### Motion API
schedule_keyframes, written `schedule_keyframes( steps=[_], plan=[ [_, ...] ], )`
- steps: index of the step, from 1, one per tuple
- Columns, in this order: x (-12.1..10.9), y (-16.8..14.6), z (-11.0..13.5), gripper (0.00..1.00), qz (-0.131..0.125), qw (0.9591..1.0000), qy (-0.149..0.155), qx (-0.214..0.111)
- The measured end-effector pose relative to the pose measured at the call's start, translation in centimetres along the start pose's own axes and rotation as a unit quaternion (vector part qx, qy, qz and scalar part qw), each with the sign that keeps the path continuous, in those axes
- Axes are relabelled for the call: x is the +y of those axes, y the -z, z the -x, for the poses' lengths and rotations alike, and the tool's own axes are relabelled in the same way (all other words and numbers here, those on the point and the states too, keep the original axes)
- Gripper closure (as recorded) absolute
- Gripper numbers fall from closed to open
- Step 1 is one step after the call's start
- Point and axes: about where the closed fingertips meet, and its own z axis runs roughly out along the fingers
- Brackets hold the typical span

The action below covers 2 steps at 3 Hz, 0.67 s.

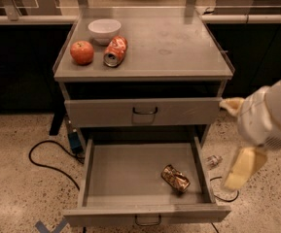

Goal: Pick orange can from middle drawer and place on counter

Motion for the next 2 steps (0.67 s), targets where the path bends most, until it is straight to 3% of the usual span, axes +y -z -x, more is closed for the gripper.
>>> schedule_keyframes(
  steps=[1, 2],
  plan=[
    [3.4, -8.3, -1.0, 0.0, 0.029, 0.9996, 0.003, 0.0],
    [6.0, -10.7, -2.1, 0.0, 0.051, 0.9987, 0.001, 0.009]
  ],
)
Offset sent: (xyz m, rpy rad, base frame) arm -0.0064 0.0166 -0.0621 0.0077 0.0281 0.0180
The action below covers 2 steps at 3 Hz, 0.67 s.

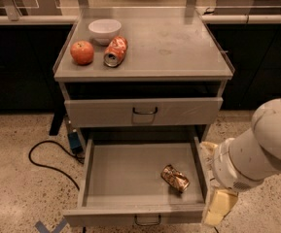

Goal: Pick orange can from middle drawer and place on counter

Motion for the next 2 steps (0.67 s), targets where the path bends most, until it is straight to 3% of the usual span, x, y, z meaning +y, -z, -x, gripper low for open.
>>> schedule_keyframes(
  steps=[1, 2],
  plan=[
    [-0.1, -0.8, -0.2, 0.0, 0.01, 0.9999, -0.006, -0.002],
    [-1.2, -6.3, -0.4, 0.0, 0.031, 0.9994, -0.008, 0.01]
  ],
)
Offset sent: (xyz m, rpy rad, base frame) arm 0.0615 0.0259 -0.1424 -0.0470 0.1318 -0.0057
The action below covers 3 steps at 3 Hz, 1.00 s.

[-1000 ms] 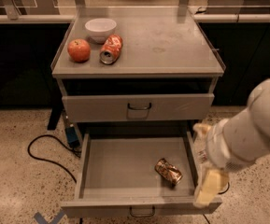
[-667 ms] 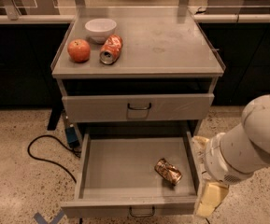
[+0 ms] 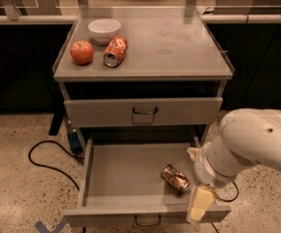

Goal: Pick orange can from middle drawer and place on counter

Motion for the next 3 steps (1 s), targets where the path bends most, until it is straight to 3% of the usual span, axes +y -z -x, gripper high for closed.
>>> schedule_keyframes(
  steps=[1, 3],
  plan=[
    [-4.4, -7.5, -0.3, 0.0, 0.02, 0.9985, -0.032, 0.039],
    [-5.4, -7.6, -1.4, 0.0, 0.018, 0.9986, -0.041, 0.029]
  ],
)
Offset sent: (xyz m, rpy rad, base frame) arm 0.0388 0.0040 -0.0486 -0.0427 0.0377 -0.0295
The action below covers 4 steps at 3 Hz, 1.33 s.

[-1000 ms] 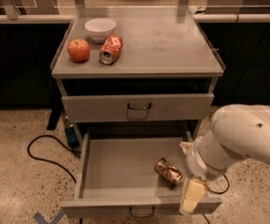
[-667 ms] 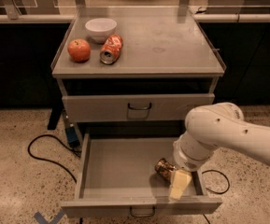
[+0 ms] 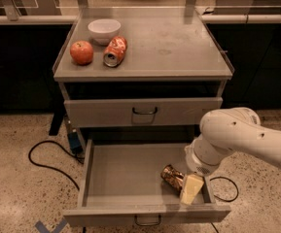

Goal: Pick orange can from middle drawer and place on counter

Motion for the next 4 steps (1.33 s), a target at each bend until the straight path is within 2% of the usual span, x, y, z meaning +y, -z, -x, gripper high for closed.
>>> schedule_keyframes(
  steps=[1, 2, 3, 4],
  plan=[
    [-3.9, -0.6, -0.9, 0.0, -0.043, 0.9988, -0.012, 0.018],
    [-8.7, -0.1, -0.7, 0.0, -0.1, 0.9935, -0.026, 0.047],
    [-9.2, 0.0, -0.9, 0.0, -0.108, 0.9922, -0.029, 0.055],
    [-9.4, -1.3, -1.8, 0.0, -0.095, 0.9932, -0.037, 0.056]
  ],
)
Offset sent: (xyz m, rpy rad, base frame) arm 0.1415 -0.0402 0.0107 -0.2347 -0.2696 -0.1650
